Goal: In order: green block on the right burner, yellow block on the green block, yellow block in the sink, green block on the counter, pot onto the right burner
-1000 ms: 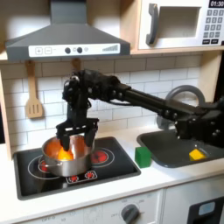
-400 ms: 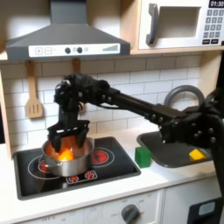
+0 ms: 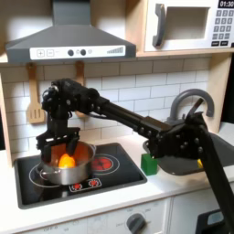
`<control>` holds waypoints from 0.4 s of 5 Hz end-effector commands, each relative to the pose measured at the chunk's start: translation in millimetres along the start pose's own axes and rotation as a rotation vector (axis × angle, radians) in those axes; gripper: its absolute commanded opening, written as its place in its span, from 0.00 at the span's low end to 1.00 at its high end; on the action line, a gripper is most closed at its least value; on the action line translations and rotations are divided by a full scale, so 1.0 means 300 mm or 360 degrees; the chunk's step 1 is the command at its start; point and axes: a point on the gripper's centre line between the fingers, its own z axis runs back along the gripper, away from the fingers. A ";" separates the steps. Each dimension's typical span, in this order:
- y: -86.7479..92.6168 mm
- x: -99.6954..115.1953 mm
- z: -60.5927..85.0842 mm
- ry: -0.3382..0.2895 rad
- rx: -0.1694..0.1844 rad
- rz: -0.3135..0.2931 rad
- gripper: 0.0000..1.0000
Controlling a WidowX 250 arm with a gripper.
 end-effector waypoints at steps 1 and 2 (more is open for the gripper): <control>-0.033 -0.037 -0.011 0.0051 -0.0037 -0.0064 1.00; -0.077 -0.078 -0.054 0.0115 -0.0085 -0.0114 1.00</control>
